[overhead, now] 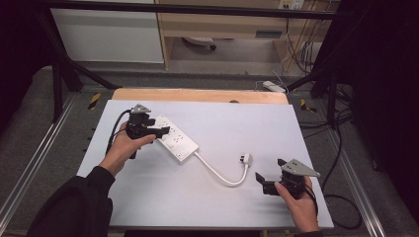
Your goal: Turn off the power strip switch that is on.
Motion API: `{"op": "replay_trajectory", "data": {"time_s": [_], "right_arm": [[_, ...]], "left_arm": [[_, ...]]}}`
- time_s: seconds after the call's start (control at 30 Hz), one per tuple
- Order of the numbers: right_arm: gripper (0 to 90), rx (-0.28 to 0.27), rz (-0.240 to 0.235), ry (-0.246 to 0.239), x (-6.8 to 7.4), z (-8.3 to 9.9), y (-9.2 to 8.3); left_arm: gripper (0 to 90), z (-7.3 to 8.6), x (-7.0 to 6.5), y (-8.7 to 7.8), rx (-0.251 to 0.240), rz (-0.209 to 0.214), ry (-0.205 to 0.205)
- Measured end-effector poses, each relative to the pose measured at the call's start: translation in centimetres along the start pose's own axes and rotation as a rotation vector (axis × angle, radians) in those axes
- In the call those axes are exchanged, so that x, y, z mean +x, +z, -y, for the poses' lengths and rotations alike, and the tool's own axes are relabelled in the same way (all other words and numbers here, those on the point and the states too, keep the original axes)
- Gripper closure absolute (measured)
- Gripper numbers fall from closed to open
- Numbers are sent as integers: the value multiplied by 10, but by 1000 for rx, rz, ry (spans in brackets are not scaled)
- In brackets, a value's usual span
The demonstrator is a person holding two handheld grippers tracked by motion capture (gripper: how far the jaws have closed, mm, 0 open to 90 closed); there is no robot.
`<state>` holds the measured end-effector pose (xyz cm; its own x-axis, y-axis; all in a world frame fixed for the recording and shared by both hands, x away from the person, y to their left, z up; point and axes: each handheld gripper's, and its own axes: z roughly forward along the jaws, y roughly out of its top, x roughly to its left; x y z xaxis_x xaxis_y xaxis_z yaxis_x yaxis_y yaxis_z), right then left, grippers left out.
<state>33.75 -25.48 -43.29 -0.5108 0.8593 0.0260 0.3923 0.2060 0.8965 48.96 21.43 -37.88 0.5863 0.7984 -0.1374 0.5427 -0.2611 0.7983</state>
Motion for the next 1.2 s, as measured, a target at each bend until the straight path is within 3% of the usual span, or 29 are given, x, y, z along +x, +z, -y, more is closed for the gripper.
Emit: {"op": "replay_trajectory", "data": {"time_s": [0.2,0.73,1.2], "right_arm": [[24,-2,0,-2,0,0,0],[24,-3,-2,1,0,0,0],[24,-2,-1,0,0,0,0]], "left_arm": [[97,-1,0,-6,-14,9,-3],[95,2,5,-35,-33,-20,14],[87,12,8,-63,-44,-51,-1]]}}
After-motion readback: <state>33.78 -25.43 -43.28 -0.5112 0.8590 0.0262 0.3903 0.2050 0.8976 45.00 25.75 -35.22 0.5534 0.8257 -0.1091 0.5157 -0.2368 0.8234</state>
